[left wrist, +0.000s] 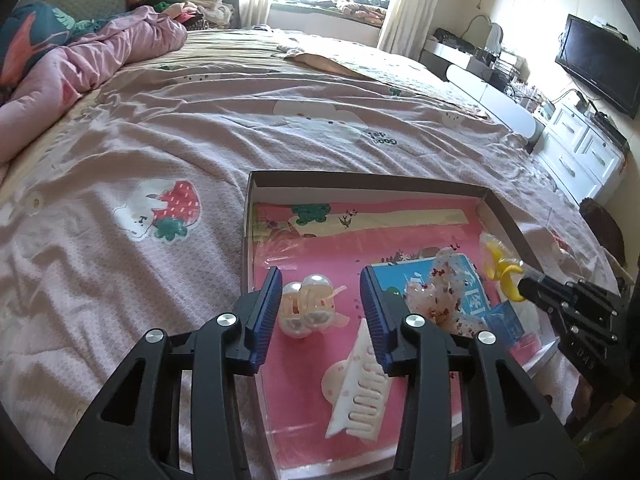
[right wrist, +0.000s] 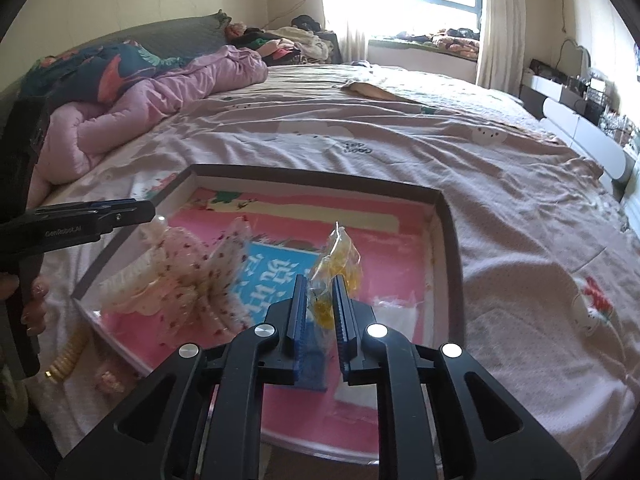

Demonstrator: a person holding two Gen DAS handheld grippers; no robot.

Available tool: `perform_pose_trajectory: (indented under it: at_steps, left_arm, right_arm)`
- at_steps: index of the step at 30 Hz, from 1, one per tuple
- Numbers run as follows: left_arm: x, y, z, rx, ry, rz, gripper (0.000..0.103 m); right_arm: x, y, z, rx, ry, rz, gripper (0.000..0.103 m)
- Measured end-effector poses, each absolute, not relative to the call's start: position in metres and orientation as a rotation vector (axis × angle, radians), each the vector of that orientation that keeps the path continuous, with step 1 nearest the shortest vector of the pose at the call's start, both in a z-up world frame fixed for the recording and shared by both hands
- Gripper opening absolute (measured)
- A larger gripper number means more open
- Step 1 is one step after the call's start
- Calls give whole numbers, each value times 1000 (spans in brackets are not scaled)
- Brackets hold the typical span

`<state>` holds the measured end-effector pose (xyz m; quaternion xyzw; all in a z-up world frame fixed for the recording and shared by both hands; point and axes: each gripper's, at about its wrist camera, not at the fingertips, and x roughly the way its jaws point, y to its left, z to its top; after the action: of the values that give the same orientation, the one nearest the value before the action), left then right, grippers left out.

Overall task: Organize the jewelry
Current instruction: 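Carry the pearl clip and yellow hair-tie packet into the box and release both, then move both open tools back to the accessories beside the box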

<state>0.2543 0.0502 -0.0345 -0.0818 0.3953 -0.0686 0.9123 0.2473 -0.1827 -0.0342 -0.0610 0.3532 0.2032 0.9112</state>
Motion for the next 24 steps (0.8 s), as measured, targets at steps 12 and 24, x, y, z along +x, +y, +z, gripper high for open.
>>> perform_pose_trajectory:
  at_steps: [12,24]
  left_arm:
    - [224,61,-16,-233,790,-123,50]
    - [196,56,-1,-208,755,-124,65]
  right_arm:
    - [225,-190,-33,-52,766,465,35]
    - [197,-208,-12,16,717,444,78]
